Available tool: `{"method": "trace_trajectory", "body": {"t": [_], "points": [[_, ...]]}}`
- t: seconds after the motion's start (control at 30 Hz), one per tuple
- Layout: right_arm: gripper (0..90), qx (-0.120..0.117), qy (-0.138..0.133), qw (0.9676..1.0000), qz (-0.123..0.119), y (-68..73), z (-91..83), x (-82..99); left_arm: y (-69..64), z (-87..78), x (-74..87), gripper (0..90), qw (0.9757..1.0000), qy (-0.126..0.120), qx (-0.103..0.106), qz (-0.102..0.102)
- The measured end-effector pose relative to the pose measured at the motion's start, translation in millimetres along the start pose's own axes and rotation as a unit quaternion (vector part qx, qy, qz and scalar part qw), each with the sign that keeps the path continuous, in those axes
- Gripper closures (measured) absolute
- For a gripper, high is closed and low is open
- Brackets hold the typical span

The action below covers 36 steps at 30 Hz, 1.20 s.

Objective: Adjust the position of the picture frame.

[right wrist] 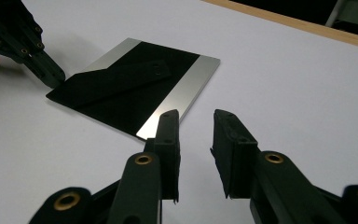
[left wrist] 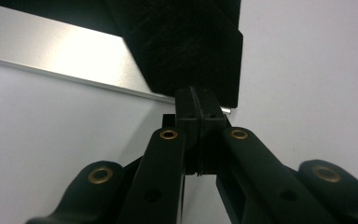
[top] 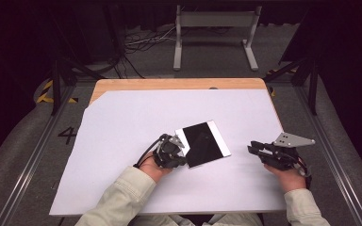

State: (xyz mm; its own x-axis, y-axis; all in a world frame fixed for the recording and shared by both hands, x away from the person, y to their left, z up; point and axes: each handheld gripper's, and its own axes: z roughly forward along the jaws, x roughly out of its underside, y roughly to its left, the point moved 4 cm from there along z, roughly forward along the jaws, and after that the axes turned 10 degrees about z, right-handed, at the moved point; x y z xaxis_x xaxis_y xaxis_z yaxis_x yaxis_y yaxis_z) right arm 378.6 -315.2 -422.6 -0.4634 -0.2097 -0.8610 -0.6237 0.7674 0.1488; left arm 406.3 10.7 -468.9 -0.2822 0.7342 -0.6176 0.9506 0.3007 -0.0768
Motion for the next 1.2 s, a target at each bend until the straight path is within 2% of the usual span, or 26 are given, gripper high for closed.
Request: {"method": "trace_trajectory", "body": {"t": [0.3,0.37,0.5,0.53,0.73,0.77,0.8,0.9,1.0,1.1,1.2], "points": [[71.8,0.002,0.0,1.0,0.001,0.1,-2.8,0.8,2.3,-0.5,-2.0,90.0,0.9998,-0.013,0.016,0.001],[71.9,0.002,-0.002,1.0,0.002,-0.1,-3.3,0.9,4.7,-5.6,-1.4,90.0,0.9998,-0.014,0.01,0.003],[71.9,0.003,-0.001,1.0,0.004,-1.0,-4.8,3.0,19.9,-21.5,-0.8,89.9,0.9992,-0.036,-0.005,-0.015],[71.9,0.003,-0.001,1.0,0.004,-1.0,-4.8,3.0,19.9,-21.5,-0.8,89.9,0.9992,-0.036,-0.005,-0.015],[72.1,0.009,0.001,0.9999,0.008,-0.7,-8.3,5.3,45.6,-32.7,-9.0,90.0,0.9975,-0.055,-0.035,-0.026],[72.2,0.011,-0.001,0.9999,0.008,-1.4,-10.0,5.0,54.5,-33.4,-14.0,90.0,0.9968,-0.061,-0.044,-0.029],[72.2,0.011,-0.001,0.9999,0.008,-1.4,-10.0,5.0,54.5,-33.4,-14.0,90.0,0.9968,-0.061,-0.044,-0.029],[72.2,0.013,-0.002,0.9999,0.01,-2.0,-11.4,5.9,67.0,-33.0,-20.5,90.0,0.9959,-0.064,-0.056,-0.032],[72.2,0.013,0.001,0.9998,0.013,-3.5,-11.9,8.3,78.3,-31.0,-25.8,90.0,0.9938,-0.076,-0.07,-0.042],[72.3,0.012,0.0,0.9998,0.015,-3.9,-12.8,8.5,87.6,-27.5,-29.7,90.0,0.9913,-0.078,-0.096,-0.046],[72.4,0.011,-0.001,0.9999,0.013,-3.7,-13.2,7.9,98.6,-23.8,-32.6,90.0,0.9896,-0.083,-0.1,-0.062]]}}
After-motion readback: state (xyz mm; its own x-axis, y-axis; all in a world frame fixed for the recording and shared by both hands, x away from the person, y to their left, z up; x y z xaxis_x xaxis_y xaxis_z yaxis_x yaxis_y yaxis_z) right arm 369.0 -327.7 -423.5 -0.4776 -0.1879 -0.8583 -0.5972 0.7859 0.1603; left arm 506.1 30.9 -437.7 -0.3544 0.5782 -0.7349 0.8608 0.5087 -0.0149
